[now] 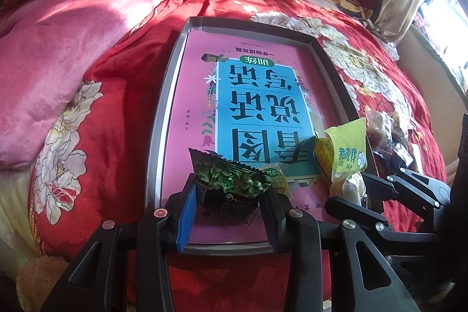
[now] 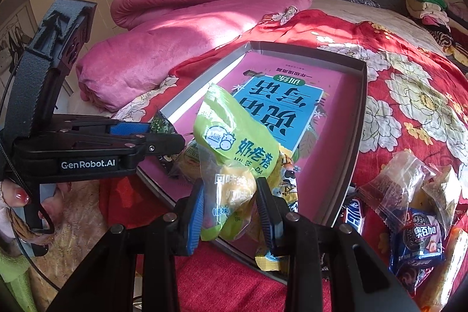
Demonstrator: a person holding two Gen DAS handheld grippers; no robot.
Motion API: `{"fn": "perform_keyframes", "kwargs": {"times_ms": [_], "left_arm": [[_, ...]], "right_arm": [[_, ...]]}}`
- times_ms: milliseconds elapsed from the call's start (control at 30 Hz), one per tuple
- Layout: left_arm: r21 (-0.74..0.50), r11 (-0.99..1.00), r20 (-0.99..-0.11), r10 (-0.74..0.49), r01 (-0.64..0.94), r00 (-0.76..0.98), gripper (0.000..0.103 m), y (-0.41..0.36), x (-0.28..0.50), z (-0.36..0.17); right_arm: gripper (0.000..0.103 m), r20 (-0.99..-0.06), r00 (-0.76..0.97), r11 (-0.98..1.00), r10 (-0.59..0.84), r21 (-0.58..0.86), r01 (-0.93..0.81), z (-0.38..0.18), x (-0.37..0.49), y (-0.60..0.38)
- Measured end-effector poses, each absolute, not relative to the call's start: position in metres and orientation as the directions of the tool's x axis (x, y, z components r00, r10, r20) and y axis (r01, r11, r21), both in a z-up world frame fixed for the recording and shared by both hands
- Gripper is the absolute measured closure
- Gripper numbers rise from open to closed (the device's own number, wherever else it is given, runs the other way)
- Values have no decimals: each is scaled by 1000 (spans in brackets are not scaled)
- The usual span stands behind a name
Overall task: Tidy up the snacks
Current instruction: 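Lower the pea bag into the tray with the left gripper while the right lowers the milk-candy bag beside it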
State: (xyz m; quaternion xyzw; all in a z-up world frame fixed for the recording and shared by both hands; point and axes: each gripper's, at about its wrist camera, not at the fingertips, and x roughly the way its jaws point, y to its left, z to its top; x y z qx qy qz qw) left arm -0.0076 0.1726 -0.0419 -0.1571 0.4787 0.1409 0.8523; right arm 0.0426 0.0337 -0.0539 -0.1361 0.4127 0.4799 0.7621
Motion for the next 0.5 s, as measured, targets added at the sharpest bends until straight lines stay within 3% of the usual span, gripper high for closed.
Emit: {"fn": "perform_keyframes", "kwargs": {"times_ms": [500], "left_arm": [[-141, 914, -867, 72, -381, 492, 62, 171, -5, -47]], "right_arm": [[67, -775, 172, 491, 608, 196, -849, -59, 38, 35]]}}
